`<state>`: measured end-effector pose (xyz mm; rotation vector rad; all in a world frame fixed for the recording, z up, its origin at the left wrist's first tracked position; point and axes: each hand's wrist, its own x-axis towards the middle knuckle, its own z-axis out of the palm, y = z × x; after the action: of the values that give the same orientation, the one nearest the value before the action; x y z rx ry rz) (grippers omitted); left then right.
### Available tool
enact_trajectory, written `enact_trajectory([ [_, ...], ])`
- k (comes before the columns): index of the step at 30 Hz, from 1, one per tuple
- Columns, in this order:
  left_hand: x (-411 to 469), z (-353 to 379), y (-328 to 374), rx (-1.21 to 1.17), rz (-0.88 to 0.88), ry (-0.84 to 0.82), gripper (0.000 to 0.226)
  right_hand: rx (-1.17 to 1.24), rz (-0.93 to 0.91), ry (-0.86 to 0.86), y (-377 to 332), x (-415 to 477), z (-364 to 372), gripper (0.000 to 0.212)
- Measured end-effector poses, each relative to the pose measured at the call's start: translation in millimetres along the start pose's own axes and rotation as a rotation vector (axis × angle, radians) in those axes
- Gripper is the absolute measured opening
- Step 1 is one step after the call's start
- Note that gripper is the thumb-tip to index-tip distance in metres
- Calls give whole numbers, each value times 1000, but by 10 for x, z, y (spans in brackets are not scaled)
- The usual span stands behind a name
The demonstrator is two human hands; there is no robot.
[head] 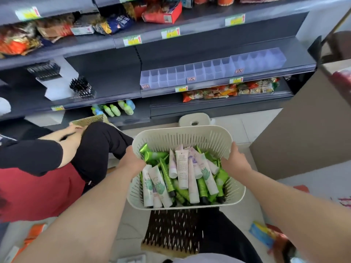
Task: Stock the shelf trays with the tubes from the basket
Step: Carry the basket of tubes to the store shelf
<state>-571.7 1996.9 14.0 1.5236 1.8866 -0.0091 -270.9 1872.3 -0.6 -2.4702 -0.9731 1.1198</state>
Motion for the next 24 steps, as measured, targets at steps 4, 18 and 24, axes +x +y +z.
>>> enact_trajectory([
  [4,226,69,453,-120,-12,28,54,14,8,-18,-173,447,-330,72],
  [18,875,157,1073,-94,-48,12,61,95,61,4,-267,1099,-550,65],
  [24,1189,148,1011,-83,-58,-103,61,80,135,24,-397,1205,-388,61],
])
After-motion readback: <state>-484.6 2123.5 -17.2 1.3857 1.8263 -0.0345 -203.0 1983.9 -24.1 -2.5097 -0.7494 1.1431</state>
